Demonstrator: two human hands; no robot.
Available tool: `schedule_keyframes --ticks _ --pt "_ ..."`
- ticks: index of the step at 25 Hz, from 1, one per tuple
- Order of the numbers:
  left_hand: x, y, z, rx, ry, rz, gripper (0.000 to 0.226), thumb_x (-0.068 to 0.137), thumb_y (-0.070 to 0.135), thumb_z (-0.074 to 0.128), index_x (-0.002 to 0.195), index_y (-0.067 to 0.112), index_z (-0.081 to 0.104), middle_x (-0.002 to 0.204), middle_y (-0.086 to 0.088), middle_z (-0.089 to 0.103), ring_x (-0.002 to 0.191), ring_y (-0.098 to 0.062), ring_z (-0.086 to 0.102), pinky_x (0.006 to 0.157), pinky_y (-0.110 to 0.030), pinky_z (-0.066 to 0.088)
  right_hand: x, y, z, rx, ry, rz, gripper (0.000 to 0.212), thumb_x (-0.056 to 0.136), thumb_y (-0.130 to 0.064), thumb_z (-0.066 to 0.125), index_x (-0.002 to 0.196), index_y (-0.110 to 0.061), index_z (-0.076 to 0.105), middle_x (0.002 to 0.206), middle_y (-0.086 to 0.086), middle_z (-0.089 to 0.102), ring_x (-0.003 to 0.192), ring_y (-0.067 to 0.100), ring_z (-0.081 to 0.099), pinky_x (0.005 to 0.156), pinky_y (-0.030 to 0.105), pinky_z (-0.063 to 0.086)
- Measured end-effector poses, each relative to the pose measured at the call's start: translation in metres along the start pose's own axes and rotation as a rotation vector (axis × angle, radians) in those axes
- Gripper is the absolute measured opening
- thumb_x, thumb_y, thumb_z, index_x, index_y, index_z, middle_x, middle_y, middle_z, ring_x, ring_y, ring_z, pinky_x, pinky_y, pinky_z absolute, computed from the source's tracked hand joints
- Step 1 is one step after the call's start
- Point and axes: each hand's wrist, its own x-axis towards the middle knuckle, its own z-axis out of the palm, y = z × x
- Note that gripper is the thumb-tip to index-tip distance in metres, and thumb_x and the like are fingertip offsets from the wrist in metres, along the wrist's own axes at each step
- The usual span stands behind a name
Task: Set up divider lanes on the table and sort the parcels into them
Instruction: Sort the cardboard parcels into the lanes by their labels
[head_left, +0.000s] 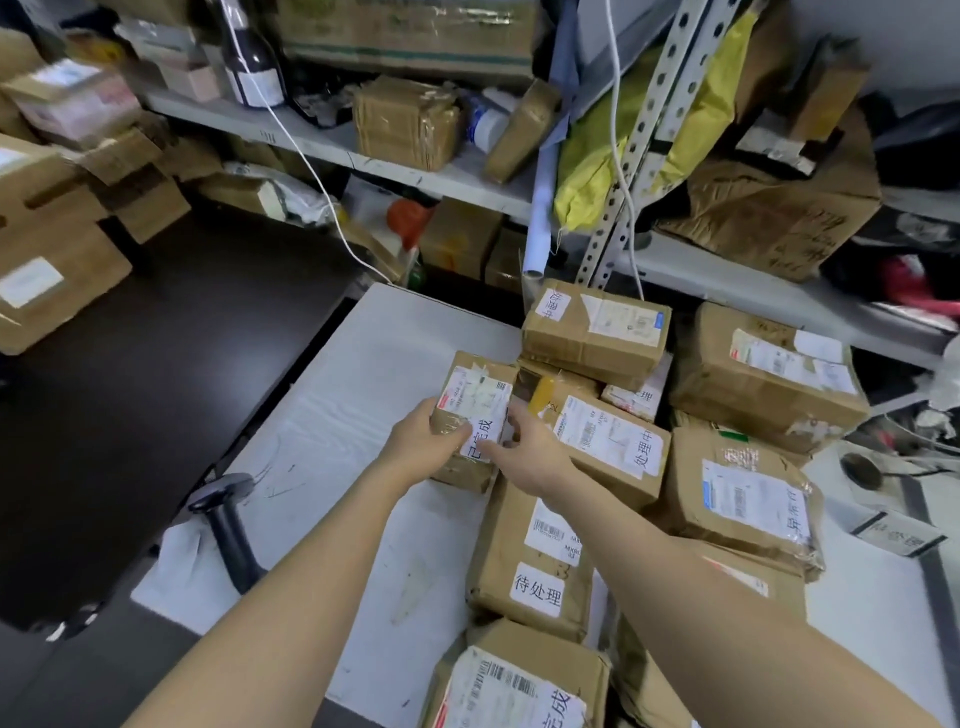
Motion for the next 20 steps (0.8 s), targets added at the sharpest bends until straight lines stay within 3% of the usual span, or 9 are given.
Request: schedule_keyframes --ticks 5,9,12,14,16,20 --pt "0.009 -0.011 0.006 -0.051 0.024 0.0 0.053 0.091 0.04 0.072 0.138 0.038 0.047 0.128 0.009 0.063 0.111 -0.014 0.06 0.074 -0.024 0.051 0.007 0.002 0.011 0.077 0.034 -0.011 0.067 0.09 -0.022 0.075 0.149 -0.025 0.044 0.142 -0.005 0.06 0.128 0.018 0.057 0.098 0.034 0.054" --pt "0.007 -0.005 0.004 -0.053 0.094 0.035 0.052 0.087 0.042 0.072 0.133 0.041 0.049 0.126 0.01 0.063 0.108 -0.011 0.061 0.076 -0.028 0.054 0.004 -0.003 0.007 0.202 0.061 -0.054 0.066 0.087 -0.017 0.077 0.145 -0.032 0.05 0.136 -0.015 0.064 0.117 0.002 0.057 0.089 0.023 0.053" --pt "-0.002 0.016 -0.005 0.015 0.194 0.1 0.048 0.082 0.047 0.074 0.125 0.041 0.052 0.121 0.012 0.063 0.098 -0.011 0.064 0.073 -0.034 0.061 -0.003 -0.016 -0.009 0.287 0.063 -0.072 0.061 0.085 -0.019 0.077 0.139 -0.038 0.055 0.129 -0.021 0.067 0.113 -0.001 0.06 0.092 0.029 0.056" --pt "-0.01 0.032 -0.008 0.075 0.267 0.182 0.045 0.08 0.052 0.076 0.118 0.042 0.054 0.114 0.015 0.063 0.088 -0.009 0.065 0.061 -0.029 0.06 -0.01 -0.024 -0.023 0.344 0.066 -0.078 0.055 0.084 -0.022 0.078 0.13 -0.044 0.059 0.124 -0.022 0.07 0.11 0.003 0.066 0.083 0.027 0.06" --pt "-0.019 0.049 -0.006 0.101 0.31 0.248 0.045 0.08 0.055 0.076 0.118 0.041 0.054 0.114 0.015 0.063 0.085 -0.009 0.064 0.055 -0.023 0.058 -0.018 -0.028 -0.04 0.401 0.078 -0.099 0.053 0.083 -0.025 0.08 0.121 -0.054 0.057 0.121 -0.023 0.071 0.109 0.005 0.068 0.083 0.031 0.062" --pt "-0.04 0.087 0.01 0.096 0.344 0.325 0.043 0.082 0.052 0.076 0.117 0.041 0.054 0.109 0.019 0.062 0.086 -0.006 0.063 0.066 -0.034 0.063 -0.039 -0.027 -0.078 0.448 0.147 -0.136 0.062 0.081 -0.026 0.082 0.132 -0.051 0.059 0.119 -0.021 0.072 0.111 0.007 0.068 0.09 0.04 0.061"
